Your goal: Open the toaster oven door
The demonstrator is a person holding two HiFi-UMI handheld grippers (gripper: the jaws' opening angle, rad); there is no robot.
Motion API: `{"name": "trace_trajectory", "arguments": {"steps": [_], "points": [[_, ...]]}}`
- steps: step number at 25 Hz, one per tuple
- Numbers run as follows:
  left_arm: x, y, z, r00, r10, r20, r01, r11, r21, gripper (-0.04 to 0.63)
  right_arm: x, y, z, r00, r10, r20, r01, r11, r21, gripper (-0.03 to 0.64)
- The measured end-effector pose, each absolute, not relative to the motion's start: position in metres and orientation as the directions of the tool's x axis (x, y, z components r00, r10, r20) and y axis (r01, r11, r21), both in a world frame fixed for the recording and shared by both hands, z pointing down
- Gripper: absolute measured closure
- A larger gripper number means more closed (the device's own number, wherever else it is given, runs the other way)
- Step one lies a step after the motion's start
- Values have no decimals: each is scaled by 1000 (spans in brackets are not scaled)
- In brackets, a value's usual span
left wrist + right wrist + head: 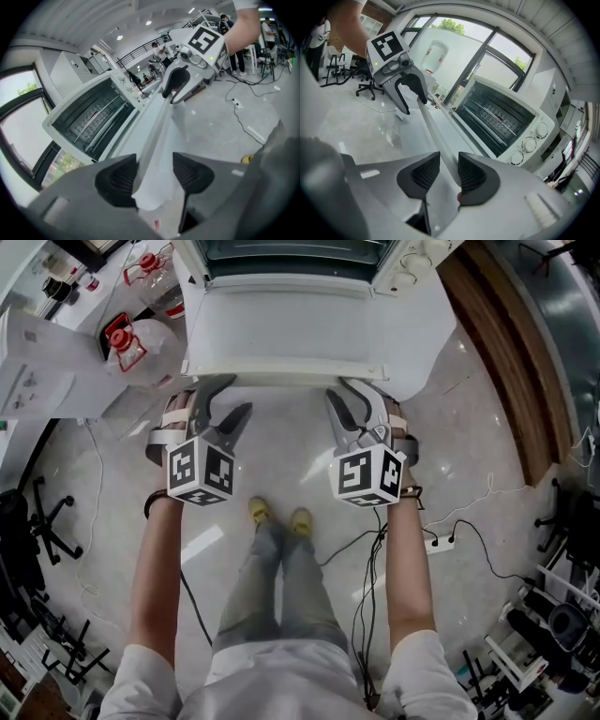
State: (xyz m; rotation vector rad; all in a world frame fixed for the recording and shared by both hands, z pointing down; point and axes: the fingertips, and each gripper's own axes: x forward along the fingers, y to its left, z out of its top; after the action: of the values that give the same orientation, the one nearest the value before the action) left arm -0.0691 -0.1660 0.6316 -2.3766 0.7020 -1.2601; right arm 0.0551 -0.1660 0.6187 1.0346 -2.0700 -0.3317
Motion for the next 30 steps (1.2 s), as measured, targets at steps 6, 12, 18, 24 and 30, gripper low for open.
{"name": "trace_trajectory", "arguments": {"steps": [6, 12, 18, 24, 30], "points": [[-66, -163, 647, 455, -615, 644, -280, -785, -552, 348, 57, -162, 632, -381, -777, 501, -556, 626, 547, 511], [-64, -162, 664, 449, -648, 616, -299, -758, -579, 341, 57, -158, 646, -404, -786, 469, -580, 616, 533, 511], [-65, -164, 673, 453, -670, 588, -324, -738, -592, 331, 55, -160, 653, -416, -800, 432, -611, 598, 519, 511], [-64, -167, 674, 457, -682, 571, -344, -728, -593, 330, 56, -163, 653, -428, -803, 415, -650, 593, 475, 511], [-64, -166, 672, 470, -679, 564, -348, -730, -588, 330, 57, -162, 649, -432, -814, 388, -686, 576, 444, 511]]}}
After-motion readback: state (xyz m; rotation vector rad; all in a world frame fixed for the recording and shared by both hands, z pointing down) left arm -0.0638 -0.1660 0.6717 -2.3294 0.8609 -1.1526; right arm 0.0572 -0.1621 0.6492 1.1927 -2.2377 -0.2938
